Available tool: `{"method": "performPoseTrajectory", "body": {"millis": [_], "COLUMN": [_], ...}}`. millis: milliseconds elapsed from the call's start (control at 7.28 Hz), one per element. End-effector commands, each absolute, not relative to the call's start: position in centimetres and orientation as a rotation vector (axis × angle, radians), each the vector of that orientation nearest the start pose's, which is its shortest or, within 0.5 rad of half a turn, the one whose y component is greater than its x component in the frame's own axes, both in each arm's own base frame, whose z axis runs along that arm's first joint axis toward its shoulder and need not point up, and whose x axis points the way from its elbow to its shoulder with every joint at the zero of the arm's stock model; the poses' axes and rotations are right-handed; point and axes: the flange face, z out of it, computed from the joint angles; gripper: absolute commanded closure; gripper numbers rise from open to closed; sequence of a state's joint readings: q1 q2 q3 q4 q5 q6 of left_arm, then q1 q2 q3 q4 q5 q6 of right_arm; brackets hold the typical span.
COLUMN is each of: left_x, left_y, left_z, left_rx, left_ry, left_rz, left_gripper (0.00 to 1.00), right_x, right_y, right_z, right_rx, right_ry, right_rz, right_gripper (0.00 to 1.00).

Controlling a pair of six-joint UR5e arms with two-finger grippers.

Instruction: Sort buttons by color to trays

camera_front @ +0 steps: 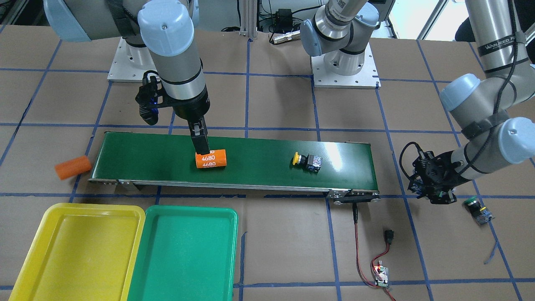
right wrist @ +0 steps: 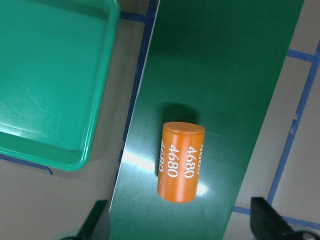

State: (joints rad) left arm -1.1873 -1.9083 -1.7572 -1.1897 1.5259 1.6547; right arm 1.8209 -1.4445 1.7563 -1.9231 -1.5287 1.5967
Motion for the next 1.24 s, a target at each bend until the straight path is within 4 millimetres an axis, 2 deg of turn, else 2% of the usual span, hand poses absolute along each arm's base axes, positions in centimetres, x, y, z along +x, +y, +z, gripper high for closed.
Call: {"method": "performPoseTrajectory", "body": {"millis": [0, 275, 412, 550, 687, 962, 1099], "left_x": [0.1, -6.0, -7.4, -7.7, -8.0, -8.7, -8.2], "left_y": [-55.1, -51.8, -50.7, -50.0, -49.5, -49.3, -50.3], "left_z": [28.1, 26.3, 25.2, 24.8, 24.2, 24.3, 25.4], "left_rx": [1.712, 1.539, 1.482, 1.431, 1.299, 1.294, 1.299], "left_ry": [2.834, 2.915, 2.938, 2.967, 3.032, 3.03, 3.016], "left_rz": [0.073, 0.121, 0.126, 0.137, 0.172, 0.172, 0.127], "left_gripper": [1.0, 1.0, 1.0, 1.0, 1.0, 0.14, 0.0], "right_x": [26.5, 26.5, 26.6, 26.6, 26.6, 26.7, 26.7], "right_y": [-47.9, -48.0, -48.1, -48.1, -48.2, -48.3, -48.3], "right_z": [36.8, 36.7, 36.2, 36.3, 36.3, 36.1, 35.7], "right_rx": [1.939, 1.939, 1.943, 1.945, 1.969, 1.974, 1.979], "right_ry": [2.402, 2.402, 2.406, 2.402, 2.38, 2.381, 2.387], "right_rz": [0.019, 0.021, 0.026, 0.022, 0.023, 0.022, 0.031], "right_gripper": [0.0, 0.0, 0.0, 0.0, 0.0, 0.0, 0.0]}}
